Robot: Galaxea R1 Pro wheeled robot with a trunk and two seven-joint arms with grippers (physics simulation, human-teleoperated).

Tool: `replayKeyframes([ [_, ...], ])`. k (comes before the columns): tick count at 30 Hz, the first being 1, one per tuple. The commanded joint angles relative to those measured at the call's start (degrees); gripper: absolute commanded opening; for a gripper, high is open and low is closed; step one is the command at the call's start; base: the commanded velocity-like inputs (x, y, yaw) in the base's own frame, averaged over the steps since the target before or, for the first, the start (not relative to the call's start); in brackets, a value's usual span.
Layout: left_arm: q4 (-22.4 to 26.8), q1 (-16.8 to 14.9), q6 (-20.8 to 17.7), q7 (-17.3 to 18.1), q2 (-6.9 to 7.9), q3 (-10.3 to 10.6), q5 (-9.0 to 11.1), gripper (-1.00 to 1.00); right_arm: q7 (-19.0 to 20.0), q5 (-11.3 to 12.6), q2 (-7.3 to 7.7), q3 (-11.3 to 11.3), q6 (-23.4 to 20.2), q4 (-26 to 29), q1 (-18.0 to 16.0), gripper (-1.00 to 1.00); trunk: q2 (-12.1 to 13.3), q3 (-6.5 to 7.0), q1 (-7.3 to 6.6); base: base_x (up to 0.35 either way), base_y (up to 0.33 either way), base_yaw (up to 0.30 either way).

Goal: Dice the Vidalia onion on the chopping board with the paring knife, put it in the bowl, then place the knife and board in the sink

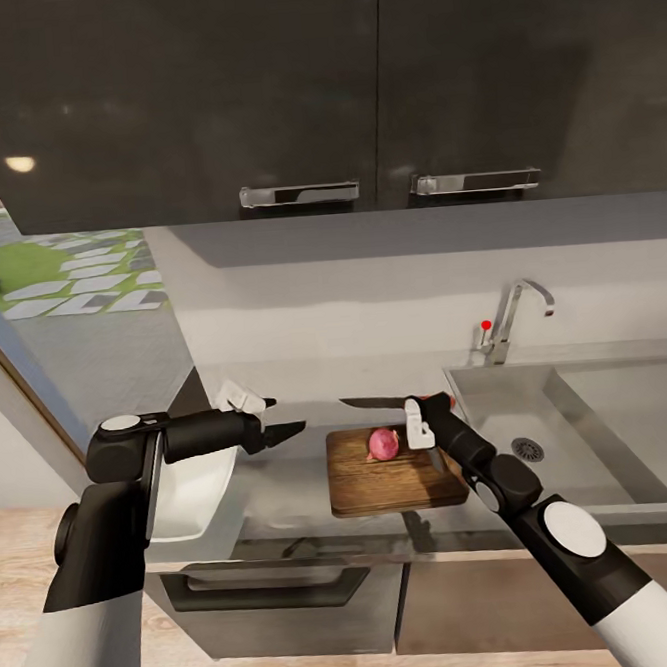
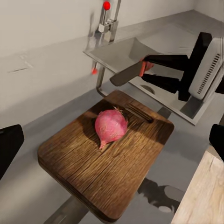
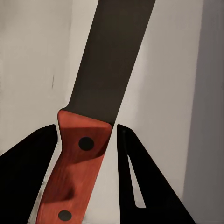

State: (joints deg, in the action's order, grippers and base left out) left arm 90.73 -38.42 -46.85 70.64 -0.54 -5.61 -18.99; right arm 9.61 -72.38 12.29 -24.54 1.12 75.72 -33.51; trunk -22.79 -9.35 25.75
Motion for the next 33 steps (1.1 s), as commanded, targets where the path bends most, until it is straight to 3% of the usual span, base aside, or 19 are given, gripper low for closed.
replayKeyframes([
  [1,0.1,-0.1,-0.5,0.6,-0.04,-0.1,-0.5,1.0,0.0,-0.6,-0.04,0.0,0.1,-0.1,-0.1,-1.0,-0.1,-0.12,0.04,0.0,0.0,0.0],
  [5,0.1,-0.1,-0.5,0.6,-0.06,-0.1,-0.5,1.0,0.0,-0.8,-1.21,-0.1,0.0,-1.3,-0.1,-1.0,-0.1,-0.12,0.04,0.0,0.0,0.0],
  [9,0.1,-0.1,-0.5,0.6,-0.34,0.0,-0.5,1.0,0.0,-2.6,-2.02,-0.3,0.2,-2.0,-0.1,-1.0,-0.1,-0.12,0.04,0.0,0.0,0.0],
  [33,0.1,-0.1,-0.5,0.6,-0.52,0.5,-0.5,1.0,0.0,-3.2,-2.13,-0.3,0.6,-2.2,-0.1,-1.0,-0.1,-0.12,0.04,0.0,0.0,0.0],
])
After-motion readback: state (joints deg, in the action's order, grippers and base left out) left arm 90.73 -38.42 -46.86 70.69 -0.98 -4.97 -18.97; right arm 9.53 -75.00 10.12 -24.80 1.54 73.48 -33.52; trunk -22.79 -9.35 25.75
